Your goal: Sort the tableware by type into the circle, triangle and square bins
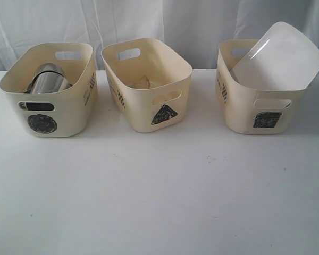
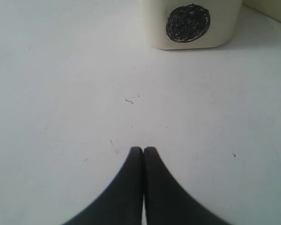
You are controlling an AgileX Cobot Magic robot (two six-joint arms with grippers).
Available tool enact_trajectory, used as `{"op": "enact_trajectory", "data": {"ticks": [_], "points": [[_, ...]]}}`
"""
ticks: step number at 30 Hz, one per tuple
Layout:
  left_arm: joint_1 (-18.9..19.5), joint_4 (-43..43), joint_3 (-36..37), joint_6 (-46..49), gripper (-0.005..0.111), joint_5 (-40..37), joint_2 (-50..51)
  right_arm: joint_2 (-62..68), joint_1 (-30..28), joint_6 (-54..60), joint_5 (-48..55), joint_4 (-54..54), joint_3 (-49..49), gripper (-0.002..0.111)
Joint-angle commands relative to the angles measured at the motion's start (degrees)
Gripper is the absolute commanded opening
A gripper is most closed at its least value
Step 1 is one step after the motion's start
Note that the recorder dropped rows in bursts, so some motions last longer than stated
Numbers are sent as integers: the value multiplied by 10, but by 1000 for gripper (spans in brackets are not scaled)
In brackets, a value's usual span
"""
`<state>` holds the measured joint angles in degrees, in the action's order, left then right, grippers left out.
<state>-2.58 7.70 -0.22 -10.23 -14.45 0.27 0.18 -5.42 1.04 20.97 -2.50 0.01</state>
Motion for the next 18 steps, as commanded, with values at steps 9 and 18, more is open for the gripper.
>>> {"op": "enact_trajectory", "data": {"ticks": [9, 18], "points": [[2, 0, 2, 0, 0, -1, -3, -2, 11, 3, -10, 25, 0, 0], [2, 0, 2, 0, 0, -1, -3, -2, 17, 3, -13, 25, 0, 0]]}}
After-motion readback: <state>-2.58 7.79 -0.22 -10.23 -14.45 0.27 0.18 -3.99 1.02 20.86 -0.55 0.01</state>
